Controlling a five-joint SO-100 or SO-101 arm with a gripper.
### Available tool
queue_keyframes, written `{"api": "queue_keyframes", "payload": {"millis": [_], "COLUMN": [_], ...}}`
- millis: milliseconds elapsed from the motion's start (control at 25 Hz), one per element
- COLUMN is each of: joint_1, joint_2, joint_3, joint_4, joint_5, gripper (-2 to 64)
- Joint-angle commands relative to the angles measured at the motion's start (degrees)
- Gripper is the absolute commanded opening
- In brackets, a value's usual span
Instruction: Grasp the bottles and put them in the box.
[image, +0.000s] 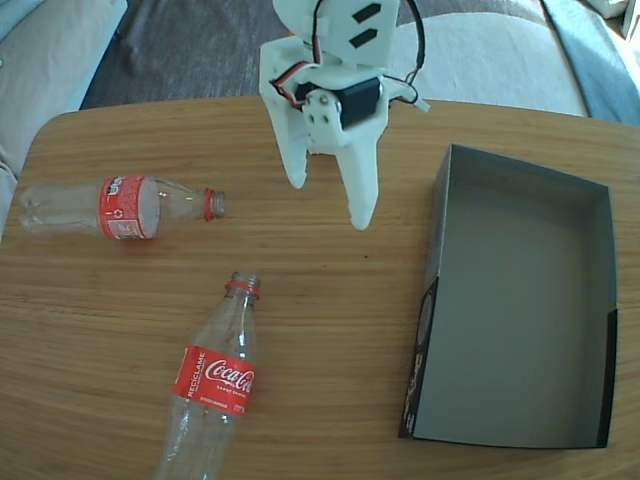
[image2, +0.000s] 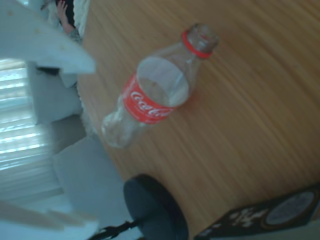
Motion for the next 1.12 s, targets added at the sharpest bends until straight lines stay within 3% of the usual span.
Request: {"api": "queue_keyframes", "payload": {"millis": [0, 320, 480, 680, 840, 1080], "joint_1": [0.4, 1.1, 5.0, 9.9, 13.3, 16.3], "joint_2": [-1.2, -9.0, -12.3, -16.8, -19.3, -20.6], "joint_3": [-3.7, -3.3, -3.1, -3.1, -2.2, 3.9], "joint_4": [2.3, 1.7, 1.6, 0.7, -5.0, -22.3], "joint_5": [-3.4, -11.8, -12.4, -19.0, -26.0, -36.2], "gripper": [38.8, 39.5, 39.6, 39.3, 39.0, 38.9]}}
